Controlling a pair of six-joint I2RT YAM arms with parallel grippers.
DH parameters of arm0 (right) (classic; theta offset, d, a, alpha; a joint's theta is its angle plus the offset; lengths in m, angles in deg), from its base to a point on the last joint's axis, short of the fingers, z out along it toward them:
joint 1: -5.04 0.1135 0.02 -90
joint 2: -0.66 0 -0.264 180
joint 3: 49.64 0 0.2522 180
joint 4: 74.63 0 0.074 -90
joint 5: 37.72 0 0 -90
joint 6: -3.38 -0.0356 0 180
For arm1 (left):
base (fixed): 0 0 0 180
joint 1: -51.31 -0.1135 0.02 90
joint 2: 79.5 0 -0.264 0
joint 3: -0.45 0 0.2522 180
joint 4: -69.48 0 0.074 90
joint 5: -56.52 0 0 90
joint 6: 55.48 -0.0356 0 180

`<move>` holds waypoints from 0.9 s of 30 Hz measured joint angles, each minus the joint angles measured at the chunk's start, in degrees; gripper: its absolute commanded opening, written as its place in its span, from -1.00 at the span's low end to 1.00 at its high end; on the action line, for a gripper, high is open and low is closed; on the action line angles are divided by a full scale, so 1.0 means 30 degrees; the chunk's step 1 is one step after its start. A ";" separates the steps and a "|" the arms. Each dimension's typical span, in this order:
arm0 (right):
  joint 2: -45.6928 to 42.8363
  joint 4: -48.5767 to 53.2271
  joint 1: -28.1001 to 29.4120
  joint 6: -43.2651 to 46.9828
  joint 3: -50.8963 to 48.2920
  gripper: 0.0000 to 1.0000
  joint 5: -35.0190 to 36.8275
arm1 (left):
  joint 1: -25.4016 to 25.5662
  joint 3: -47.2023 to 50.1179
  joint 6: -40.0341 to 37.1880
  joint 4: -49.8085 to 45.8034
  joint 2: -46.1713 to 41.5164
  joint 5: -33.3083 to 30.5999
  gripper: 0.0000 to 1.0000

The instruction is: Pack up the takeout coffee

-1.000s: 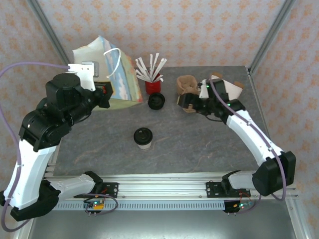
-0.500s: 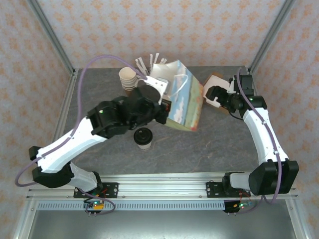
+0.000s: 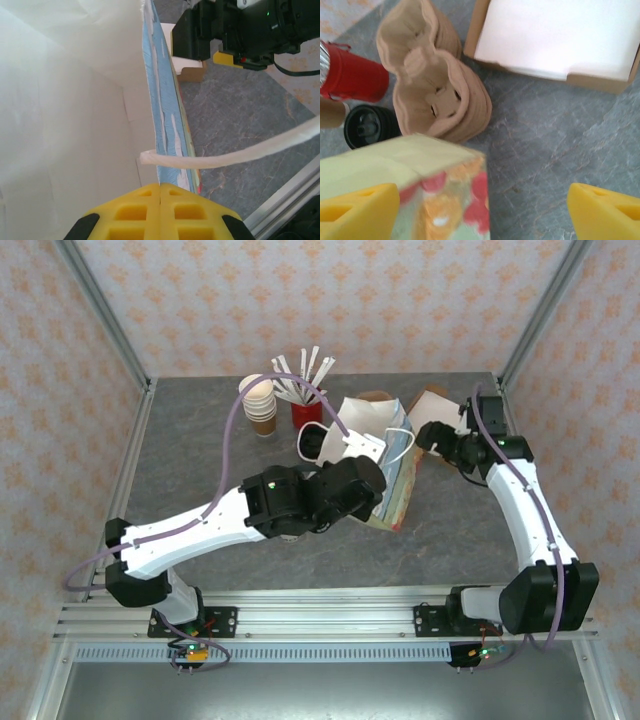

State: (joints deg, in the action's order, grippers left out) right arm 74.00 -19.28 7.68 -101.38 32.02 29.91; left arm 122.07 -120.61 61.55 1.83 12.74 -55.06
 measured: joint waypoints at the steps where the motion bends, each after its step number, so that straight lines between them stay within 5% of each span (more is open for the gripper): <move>1: 0.0044 -0.0015 0.0233 -0.0058 -0.0306 0.72 -0.0044 | 0.0073 -0.0007 0.0051 -0.0044 0.0168 -0.0124 -1.00; 11: 0.1297 -0.0933 0.2506 -0.0415 -0.1756 0.69 -0.1421 | 0.0386 -0.0007 0.0576 -0.0248 0.1435 0.0073 -0.74; 27: 0.0699 -0.1086 0.2674 -0.0248 -0.2229 0.67 -0.2069 | 0.1581 -0.0940 0.0619 -0.0175 0.1435 0.0561 -0.81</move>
State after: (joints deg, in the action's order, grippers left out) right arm 76.10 -22.54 15.70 -102.13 25.33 23.71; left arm 126.81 -123.43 63.41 1.30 17.05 -53.38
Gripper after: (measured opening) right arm 0.839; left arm 0.099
